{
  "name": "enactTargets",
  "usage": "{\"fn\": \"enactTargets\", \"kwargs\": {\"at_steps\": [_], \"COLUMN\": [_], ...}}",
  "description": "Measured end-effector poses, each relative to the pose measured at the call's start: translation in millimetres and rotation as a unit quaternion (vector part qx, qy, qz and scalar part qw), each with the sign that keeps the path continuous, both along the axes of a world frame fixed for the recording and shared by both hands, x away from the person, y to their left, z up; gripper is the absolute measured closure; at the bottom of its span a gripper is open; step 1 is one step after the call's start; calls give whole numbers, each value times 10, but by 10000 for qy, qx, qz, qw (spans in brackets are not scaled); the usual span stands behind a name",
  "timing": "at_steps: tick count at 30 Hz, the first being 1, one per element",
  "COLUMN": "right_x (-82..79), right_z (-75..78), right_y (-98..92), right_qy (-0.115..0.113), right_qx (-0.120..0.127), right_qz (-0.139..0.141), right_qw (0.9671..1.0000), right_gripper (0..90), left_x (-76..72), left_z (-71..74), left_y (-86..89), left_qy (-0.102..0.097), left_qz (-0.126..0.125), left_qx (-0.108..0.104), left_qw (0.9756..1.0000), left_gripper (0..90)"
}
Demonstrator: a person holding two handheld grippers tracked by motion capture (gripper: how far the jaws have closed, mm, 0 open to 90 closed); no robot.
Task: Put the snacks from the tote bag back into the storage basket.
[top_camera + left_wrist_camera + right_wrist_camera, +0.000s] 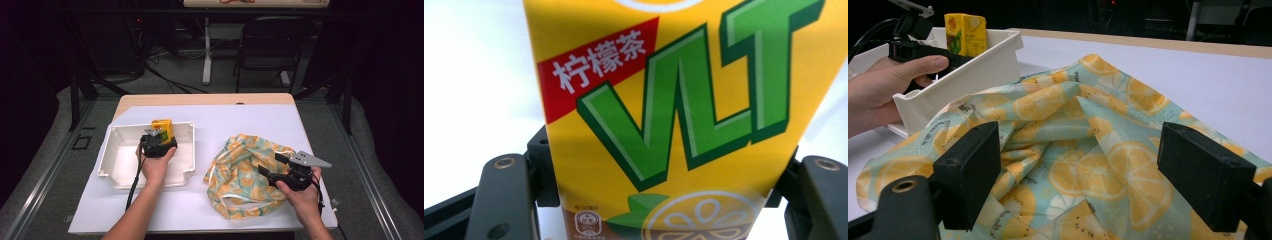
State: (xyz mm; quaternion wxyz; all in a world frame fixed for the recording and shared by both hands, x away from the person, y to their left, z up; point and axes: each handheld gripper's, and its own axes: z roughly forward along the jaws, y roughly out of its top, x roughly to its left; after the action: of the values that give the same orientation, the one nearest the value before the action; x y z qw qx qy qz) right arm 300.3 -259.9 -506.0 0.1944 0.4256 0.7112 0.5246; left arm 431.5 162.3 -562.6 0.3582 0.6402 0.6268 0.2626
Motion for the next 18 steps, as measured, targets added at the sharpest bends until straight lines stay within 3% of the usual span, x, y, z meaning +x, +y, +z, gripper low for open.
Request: {"fn": "enactTargets", "kwargs": {"at_steps": [10,18], "right_x": [21,-1], "right_z": [-41,-55], "right_y": [-11,4], "right_qy": [55,51], "right_qx": [-63,-98], "right_qz": [-47,-41], "right_qw": [10000,9999], "right_gripper": [172,171], "left_x": [10,13], "left_z": [-5,8], "left_y": [1,16], "left_qy": [40,130], "left_qz": [-51,-216], "left_qx": [23,-171], "left_qw": [10000,9995], "left_gripper": [287,232]}}
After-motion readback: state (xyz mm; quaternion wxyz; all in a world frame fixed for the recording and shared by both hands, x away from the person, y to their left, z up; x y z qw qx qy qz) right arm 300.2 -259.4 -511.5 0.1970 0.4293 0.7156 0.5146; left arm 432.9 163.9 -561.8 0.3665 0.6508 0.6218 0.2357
